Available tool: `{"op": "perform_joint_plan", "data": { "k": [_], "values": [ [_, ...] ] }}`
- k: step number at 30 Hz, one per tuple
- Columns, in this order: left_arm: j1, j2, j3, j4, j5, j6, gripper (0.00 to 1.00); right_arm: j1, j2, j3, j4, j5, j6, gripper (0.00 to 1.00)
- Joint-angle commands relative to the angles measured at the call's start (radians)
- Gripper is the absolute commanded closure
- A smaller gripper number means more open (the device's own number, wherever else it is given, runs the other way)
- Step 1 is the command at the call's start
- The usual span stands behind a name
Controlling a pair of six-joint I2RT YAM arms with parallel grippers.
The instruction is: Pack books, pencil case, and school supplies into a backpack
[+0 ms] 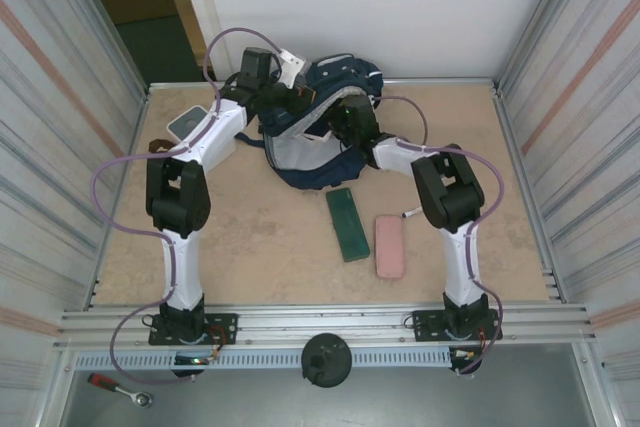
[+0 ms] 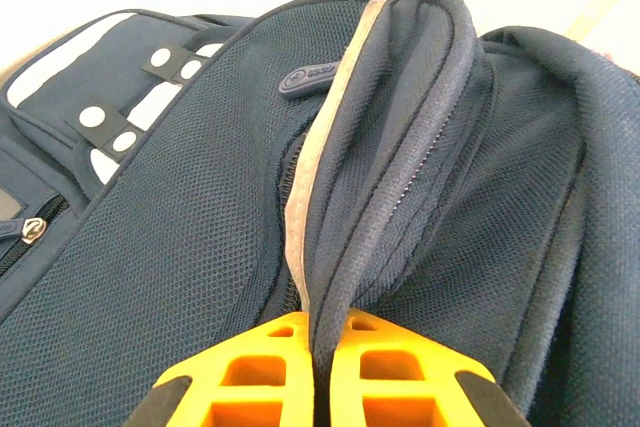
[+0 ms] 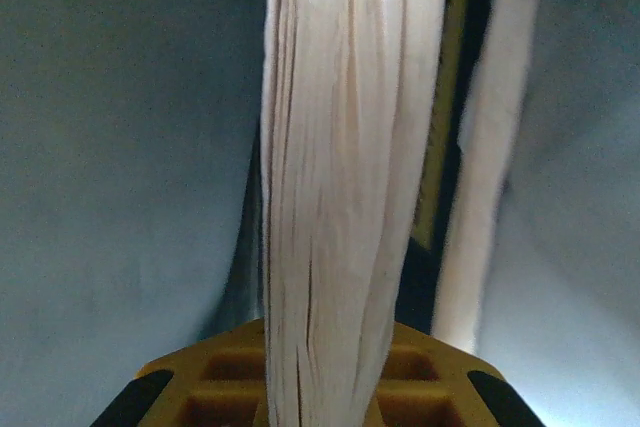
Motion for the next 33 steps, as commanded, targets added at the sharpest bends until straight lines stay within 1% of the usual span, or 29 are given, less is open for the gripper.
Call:
{"op": "perform_joint_plan", "data": {
  "k": [1,3,5,7,13,17,20,23,28,31,33],
  "values": [
    [0.001,-0.044,0.065,0.103,0.069,-0.046,1.00,-0.010,0.088,0.127,0.044,0.085,0.003,0.80],
    [0.002,-0.039,0.071,0.101,0.068,-0.052,1.00,-0.010,0.109,0.176,0.010,0.067,-0.027,0.70],
    [0.004,-0.036,0.073,0.102,0.068,-0.059,1.00,-0.008,0.088,0.174,-0.033,0.072,-0.096,0.59],
    [0.004,-0.035,0.073,0.107,0.068,-0.062,1.00,-0.009,0.043,0.129,-0.040,0.074,-0.131,0.53],
    [0.009,-0.030,0.068,0.115,0.069,-0.078,1.00,-0.018,-0.119,-0.065,-0.002,0.028,-0.192,0.53],
    [0.011,-0.024,0.066,0.108,0.051,-0.075,1.00,-0.023,-0.241,-0.194,0.026,-0.035,-0.242,0.52],
    [0.011,-0.017,0.065,0.096,0.031,-0.070,1.00,-0.032,-0.353,-0.295,0.001,-0.080,-0.297,0.51],
    [0.013,-0.014,0.056,0.081,0.012,-0.062,1.00,-0.041,-0.484,-0.393,-0.095,-0.085,-0.375,0.49],
    [0.011,-0.021,-0.011,0.103,-0.006,-0.073,1.00,-0.069,-0.709,-0.540,-0.363,-0.016,-0.541,0.44],
    [0.011,-0.031,-0.070,0.132,0.001,-0.089,1.00,-0.097,-0.798,-0.597,-0.490,0.006,-0.610,0.41],
    [0.010,-0.041,-0.109,0.161,0.000,-0.105,1.00,-0.120,-0.834,-0.630,-0.535,0.001,-0.633,0.40]
  ]
}}
